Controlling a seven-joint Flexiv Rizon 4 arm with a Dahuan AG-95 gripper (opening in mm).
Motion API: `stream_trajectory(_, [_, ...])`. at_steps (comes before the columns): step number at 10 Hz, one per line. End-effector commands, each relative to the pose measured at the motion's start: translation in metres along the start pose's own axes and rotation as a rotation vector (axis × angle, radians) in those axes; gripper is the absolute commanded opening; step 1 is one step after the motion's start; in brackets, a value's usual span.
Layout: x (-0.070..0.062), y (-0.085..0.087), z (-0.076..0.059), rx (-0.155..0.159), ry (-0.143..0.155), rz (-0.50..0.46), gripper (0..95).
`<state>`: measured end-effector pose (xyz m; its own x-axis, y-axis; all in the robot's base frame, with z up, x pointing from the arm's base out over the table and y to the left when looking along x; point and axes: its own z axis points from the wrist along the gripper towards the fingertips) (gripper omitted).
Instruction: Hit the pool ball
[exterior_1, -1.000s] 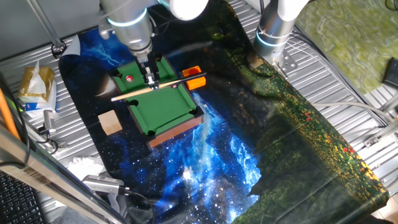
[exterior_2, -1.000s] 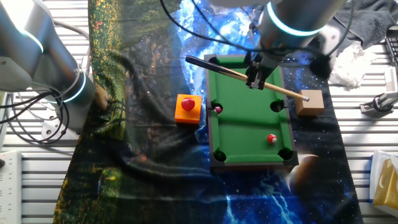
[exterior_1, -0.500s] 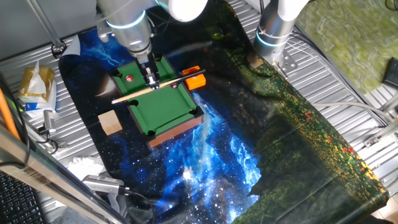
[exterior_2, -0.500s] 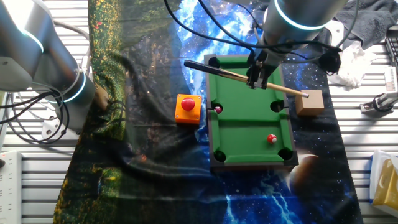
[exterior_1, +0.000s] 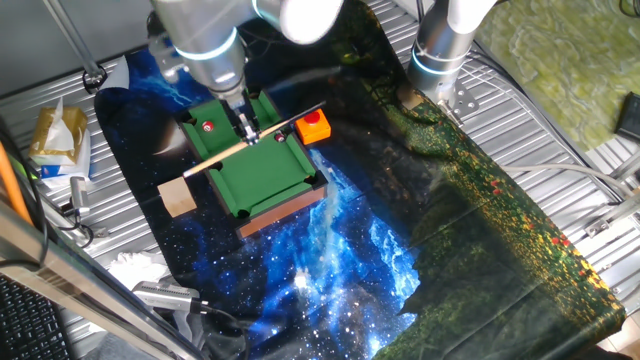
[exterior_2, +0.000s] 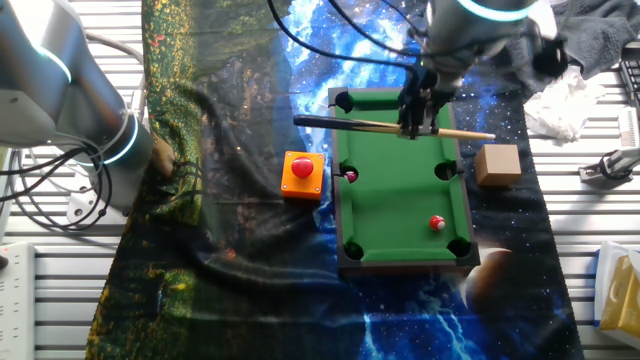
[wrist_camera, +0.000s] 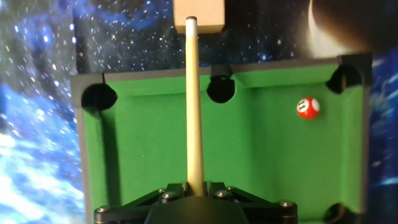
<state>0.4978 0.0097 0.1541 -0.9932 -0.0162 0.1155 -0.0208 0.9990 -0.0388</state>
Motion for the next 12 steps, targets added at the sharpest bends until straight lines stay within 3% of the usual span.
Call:
stream_trajectory(1, [0.0002, -0.0009, 0.0, 0.03, 0.015, 0.015, 0.0])
stream_trajectory(4, [0.0002, -0.0009, 0.0, -0.014, 0.061, 0.026, 0.0])
stream_trajectory(8, [0.0002, -0.0009, 0.0, -0.019, 0.046, 0.003, 0.0])
stream_trajectory(10, [0.0002, -0.0009, 0.0, -0.013, 0.032, -0.091, 0.0])
stream_trajectory(12, [0.0002, -0.0009, 0.0, 0.045, 0.021, -0.301, 0.0])
